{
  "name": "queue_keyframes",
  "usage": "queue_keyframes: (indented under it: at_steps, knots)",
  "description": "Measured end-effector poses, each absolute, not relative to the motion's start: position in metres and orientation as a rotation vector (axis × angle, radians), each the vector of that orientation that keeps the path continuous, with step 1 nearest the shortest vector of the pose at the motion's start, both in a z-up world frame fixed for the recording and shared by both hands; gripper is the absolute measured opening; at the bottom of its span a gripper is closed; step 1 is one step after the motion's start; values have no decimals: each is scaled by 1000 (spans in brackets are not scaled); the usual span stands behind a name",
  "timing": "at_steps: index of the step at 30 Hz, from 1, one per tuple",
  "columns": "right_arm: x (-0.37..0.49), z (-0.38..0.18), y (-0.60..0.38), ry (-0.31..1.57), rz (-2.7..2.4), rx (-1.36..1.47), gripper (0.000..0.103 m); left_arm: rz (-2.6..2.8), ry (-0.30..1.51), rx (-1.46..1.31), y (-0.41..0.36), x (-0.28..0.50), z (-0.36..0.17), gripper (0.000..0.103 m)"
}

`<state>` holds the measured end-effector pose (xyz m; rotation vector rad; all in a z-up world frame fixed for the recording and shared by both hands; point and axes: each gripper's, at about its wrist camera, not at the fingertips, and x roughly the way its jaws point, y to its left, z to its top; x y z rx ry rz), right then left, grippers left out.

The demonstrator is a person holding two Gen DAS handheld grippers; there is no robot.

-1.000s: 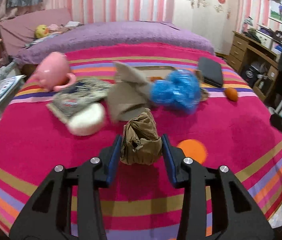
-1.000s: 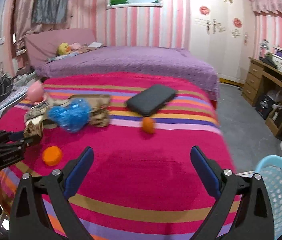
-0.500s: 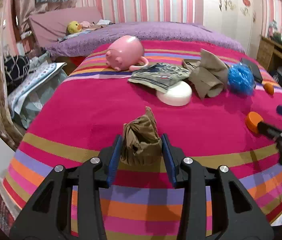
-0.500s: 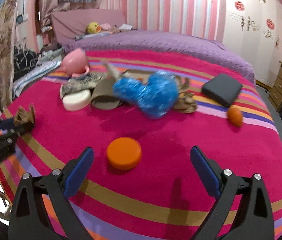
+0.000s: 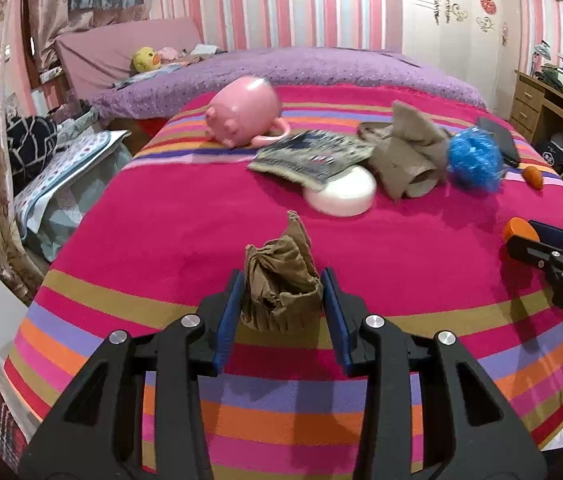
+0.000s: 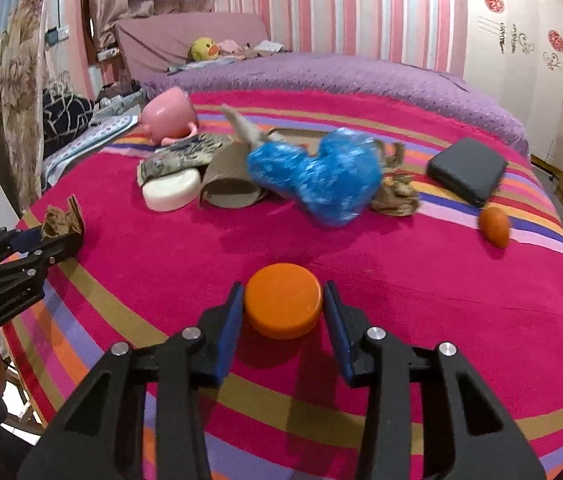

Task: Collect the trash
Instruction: 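Carry the paper bag and orange lid in both tools over the basket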

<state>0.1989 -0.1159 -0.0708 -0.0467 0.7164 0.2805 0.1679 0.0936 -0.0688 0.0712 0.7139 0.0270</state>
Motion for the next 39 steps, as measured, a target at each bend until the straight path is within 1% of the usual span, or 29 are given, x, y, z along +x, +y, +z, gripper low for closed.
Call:
queue_keyframes:
  at_steps: [5,12,18,28,39]
  knots:
    - [189,-56,-152,678,247,-59,40,5,688,82,64,163,-58,38]
    - [173,-30,-220,635,187,-10,40,-59,644,117,-4,150,-42,38]
    - [152,-16,-270,604,112,-6,40,-129,642,139,-52,139,-42,38]
    - [121,-11,-333,582,27,-3,40,-173,629,72,-86,133,-30,38]
    - [92,-15,-410,579,-101,28,40,-157,623,90,-103,134,-32,38]
